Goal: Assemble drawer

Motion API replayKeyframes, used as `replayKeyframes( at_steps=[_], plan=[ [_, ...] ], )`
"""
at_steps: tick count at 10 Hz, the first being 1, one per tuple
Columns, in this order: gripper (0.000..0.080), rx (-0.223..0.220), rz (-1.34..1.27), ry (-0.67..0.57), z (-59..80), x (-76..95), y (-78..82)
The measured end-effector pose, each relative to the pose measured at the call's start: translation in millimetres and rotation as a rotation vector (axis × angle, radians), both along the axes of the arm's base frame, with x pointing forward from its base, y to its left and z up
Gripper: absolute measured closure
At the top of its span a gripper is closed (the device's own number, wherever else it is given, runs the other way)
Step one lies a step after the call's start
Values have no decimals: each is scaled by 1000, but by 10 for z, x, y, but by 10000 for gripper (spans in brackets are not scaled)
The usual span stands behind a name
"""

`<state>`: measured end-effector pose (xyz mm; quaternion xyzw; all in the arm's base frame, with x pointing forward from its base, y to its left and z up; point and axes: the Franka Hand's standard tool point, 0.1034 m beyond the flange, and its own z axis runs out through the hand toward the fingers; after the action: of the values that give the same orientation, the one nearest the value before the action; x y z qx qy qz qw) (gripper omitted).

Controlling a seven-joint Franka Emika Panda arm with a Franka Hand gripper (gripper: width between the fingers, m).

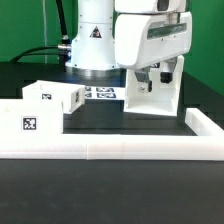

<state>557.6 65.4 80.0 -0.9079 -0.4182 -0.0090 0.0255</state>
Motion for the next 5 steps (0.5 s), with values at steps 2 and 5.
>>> replayKeyframes(
  at_steps=[2,5],
  plan=[
    [150,10,-19,-7,-18,-11,1],
    [150,10,-18,-7,-19,-11,-1]
  ],
)
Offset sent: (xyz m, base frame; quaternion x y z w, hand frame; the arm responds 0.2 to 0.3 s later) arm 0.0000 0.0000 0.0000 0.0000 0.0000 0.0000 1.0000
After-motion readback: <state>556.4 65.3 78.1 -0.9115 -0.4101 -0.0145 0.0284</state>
